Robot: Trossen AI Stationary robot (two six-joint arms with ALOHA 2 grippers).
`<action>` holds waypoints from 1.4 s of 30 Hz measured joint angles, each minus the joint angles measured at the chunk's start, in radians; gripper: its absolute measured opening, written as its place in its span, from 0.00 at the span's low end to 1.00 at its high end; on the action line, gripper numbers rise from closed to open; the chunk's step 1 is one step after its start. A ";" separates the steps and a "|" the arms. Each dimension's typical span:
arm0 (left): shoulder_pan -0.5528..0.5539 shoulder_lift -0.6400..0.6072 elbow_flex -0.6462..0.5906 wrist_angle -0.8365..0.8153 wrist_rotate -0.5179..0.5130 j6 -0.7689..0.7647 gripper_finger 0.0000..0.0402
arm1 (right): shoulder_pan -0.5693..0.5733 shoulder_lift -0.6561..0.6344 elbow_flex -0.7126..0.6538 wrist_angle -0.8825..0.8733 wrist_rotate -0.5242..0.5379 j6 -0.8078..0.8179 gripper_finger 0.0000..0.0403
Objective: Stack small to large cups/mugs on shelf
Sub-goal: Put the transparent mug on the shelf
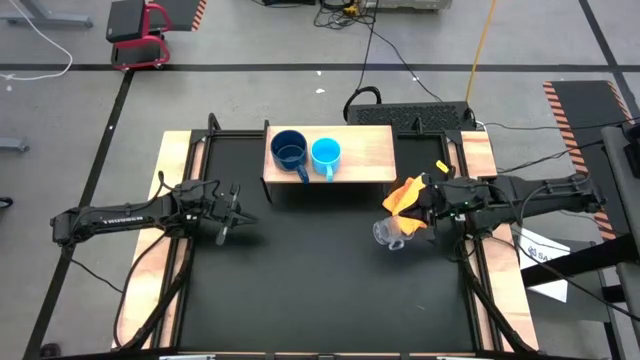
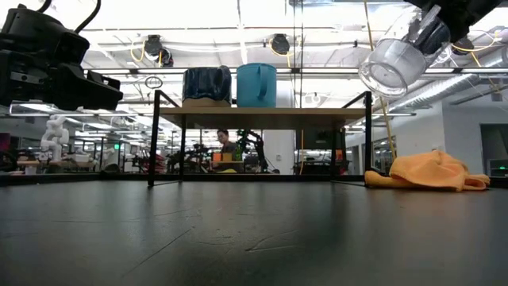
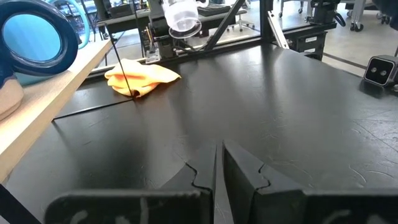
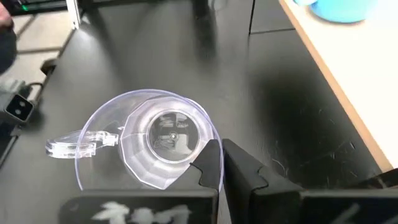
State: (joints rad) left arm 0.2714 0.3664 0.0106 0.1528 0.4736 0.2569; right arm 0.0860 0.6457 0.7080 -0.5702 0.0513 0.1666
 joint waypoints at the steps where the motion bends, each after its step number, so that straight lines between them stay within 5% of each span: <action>1: 0.000 0.000 0.000 0.000 0.000 0.000 0.08 | 0.000 -0.017 -0.013 0.009 0.000 0.001 0.00; 22: 0.000 0.000 0.000 0.000 0.000 -0.002 0.08 | 0.001 -0.166 -0.245 0.209 -0.008 0.027 0.00; 42: 0.000 0.000 0.000 0.001 0.000 -0.002 0.08 | 0.001 -0.187 -0.275 0.222 -0.029 0.030 0.00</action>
State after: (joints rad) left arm 0.2714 0.3664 0.0106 0.1534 0.4736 0.2546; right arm 0.0868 0.4587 0.4328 -0.3485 0.0219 0.1967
